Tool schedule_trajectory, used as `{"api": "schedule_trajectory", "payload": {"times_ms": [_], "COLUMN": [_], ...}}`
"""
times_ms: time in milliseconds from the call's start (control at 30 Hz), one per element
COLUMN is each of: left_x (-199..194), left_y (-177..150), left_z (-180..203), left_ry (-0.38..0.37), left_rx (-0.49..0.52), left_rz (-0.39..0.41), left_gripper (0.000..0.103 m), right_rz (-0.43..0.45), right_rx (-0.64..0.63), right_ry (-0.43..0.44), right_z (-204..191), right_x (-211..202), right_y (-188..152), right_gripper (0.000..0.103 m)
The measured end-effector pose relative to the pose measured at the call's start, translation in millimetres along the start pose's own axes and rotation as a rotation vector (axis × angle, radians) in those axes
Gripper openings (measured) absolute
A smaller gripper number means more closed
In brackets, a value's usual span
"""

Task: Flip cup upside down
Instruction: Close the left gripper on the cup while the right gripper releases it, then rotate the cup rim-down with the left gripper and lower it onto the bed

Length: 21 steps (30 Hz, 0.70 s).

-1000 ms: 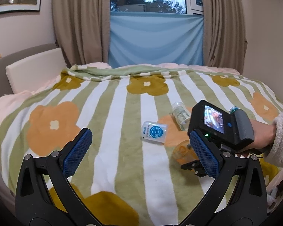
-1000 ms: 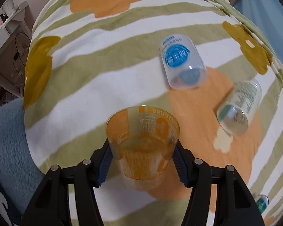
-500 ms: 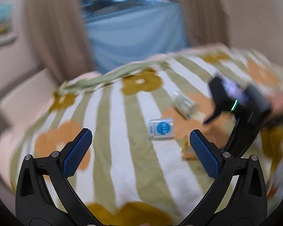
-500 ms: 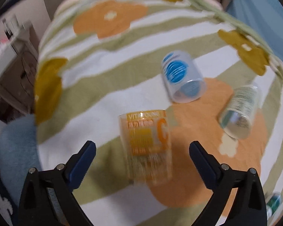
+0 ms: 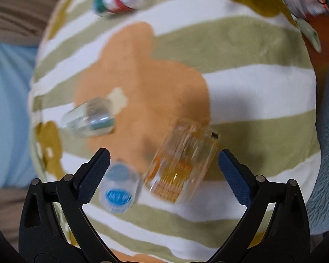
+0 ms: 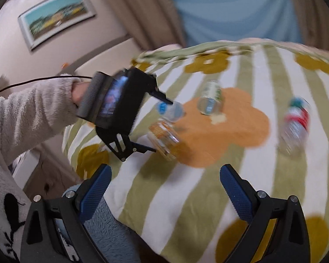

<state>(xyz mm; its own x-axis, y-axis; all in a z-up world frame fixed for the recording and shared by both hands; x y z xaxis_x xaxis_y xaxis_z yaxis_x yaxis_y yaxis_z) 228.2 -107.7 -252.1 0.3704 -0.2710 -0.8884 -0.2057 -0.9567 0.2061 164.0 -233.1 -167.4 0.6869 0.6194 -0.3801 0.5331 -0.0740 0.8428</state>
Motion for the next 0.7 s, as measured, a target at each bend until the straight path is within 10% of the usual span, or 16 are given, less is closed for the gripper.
{"api": "schedule_trajectory", "payload": {"times_ms": [333,700], "left_x": [35.1,27.3], "left_y": [-3.3,28.0], "left_z": [21.8,-22.8], "left_ry": [-0.112,-0.059], "left_rx": [0.004,-0.712], "left_rz": [-0.123,0.076], "left_gripper": [0.061,0.061], "right_rz": [0.113,0.223], "right_rx": [0.105,0.184], "right_ry": [0.008,0.011], "right_z": [15.7,27.7], "right_x": [-21.4,-54.2], "right_y": [0.2,1.2], "right_gripper": [0.099,0.099]}}
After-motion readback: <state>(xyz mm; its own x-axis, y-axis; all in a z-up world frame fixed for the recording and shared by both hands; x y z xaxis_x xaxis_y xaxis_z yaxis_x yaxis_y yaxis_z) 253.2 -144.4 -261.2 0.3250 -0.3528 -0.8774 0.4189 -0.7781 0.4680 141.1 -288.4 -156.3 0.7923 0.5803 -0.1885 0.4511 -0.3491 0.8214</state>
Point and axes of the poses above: each gripper's, at about its wrist camera, not at the fingertips, and x roughly the way its jaws point, z to its right, y to its top, the point moved 4 cm from there along x, roughly the way its jaws point, and after that the axes turned 14 degrees about z, right-handed, at the moved point
